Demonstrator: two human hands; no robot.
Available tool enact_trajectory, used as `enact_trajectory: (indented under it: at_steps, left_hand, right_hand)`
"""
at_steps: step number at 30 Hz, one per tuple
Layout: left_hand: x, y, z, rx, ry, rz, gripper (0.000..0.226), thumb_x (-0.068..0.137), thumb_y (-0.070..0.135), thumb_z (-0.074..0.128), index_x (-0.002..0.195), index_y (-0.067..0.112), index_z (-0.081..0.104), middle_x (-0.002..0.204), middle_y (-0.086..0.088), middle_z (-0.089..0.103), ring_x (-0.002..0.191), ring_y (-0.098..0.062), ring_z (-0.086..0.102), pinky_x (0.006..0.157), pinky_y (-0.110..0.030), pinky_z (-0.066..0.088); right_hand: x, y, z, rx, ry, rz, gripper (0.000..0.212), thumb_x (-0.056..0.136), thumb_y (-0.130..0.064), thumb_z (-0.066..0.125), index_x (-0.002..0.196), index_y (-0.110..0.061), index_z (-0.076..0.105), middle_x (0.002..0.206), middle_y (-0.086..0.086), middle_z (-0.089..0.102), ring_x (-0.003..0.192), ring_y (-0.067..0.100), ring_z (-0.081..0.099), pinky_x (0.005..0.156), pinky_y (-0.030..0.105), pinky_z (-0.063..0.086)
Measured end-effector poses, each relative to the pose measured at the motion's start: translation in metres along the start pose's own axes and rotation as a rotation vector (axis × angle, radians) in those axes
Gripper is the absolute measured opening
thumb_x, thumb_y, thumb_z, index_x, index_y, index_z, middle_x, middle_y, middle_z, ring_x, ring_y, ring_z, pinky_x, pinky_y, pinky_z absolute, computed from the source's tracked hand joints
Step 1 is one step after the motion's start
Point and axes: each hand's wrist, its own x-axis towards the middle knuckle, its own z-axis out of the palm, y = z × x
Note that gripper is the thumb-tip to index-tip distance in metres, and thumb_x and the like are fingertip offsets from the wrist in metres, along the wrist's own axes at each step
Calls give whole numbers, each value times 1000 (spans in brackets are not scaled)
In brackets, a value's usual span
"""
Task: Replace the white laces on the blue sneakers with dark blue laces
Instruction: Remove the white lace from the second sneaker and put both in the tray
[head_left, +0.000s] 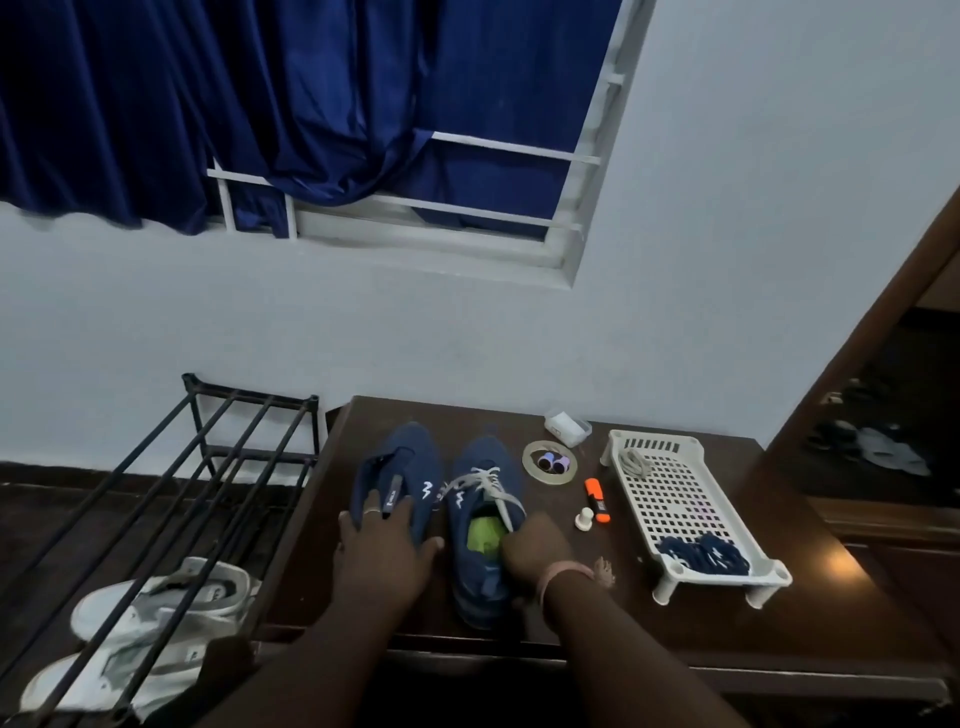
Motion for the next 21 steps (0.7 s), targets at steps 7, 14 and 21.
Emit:
enact_trajectory:
  at_steps: [7, 14, 21]
  left_hand:
    - [29, -7, -1, 97, 144, 36, 47, 95, 37, 60, 139, 24, 51, 142, -16, 45, 130, -39, 43, 113, -50, 34]
    - [32, 17, 0, 84, 198, -96, 62, 94, 42, 57, 149, 21, 37, 158, -17, 30, 149, -43, 14, 118, -55, 19]
    - [39, 75, 2, -172, 142, 229, 37, 86, 25, 65, 123, 25, 67, 120, -1, 68, 110, -20, 62, 92, -34, 50]
  right_hand:
    - [11, 12, 5, -103, -22, 4, 23, 89, -11, 53, 103, 2, 66, 112, 20, 68, 105, 36, 64, 71, 30, 44]
    - [31, -1, -26, -212, -127, -36, 20, 81, -25, 70, 78, -6, 62, 88, 14, 69, 79, 33, 69, 71, 38, 59]
    - [57, 1, -41, -354, -61, -297, 9, 90, -15, 61, 89, -7, 64, 88, 11, 65, 88, 30, 63, 74, 32, 52]
